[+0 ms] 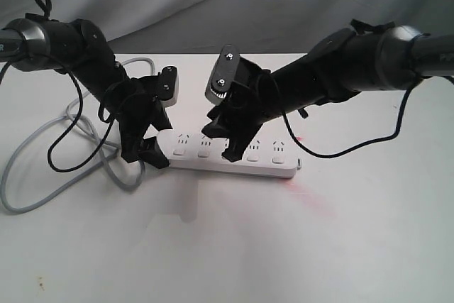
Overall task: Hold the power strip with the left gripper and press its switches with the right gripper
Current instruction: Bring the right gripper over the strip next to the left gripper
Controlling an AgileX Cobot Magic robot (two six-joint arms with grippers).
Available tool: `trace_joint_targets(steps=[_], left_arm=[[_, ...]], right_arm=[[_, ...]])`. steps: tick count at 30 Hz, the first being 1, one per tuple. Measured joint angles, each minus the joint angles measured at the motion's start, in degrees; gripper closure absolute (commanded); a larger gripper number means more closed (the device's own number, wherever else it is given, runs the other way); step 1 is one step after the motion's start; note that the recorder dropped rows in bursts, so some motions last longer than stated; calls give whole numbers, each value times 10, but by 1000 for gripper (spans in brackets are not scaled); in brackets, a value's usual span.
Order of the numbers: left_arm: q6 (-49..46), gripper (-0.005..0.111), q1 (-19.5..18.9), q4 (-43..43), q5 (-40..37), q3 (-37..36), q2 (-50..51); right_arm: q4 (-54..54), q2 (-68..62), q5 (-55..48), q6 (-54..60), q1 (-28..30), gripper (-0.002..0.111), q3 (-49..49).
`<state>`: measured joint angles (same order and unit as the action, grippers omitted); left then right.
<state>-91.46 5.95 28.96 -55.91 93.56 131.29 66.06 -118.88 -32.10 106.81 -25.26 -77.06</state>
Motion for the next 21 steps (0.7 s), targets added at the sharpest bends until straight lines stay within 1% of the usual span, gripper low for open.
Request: trace_joint_targets(steps=[3,7,9,14,21], left_arm=[[0,37,0,0,0,0,0],[-1,37,0,0,0,0,0],[-1,37,0,0,0,0,0],[-1,37,0,0,0,0,0],[-1,37,0,0,0,0,0]], right_arm=[[41,-4,0,52,0,58,0],[103,-7,0,125,-3,55,0],[136,-10,0,144,-7,55,0],[214,-33,1,153,-15,55,0],[232,-61,0,153,-18,55,-33]])
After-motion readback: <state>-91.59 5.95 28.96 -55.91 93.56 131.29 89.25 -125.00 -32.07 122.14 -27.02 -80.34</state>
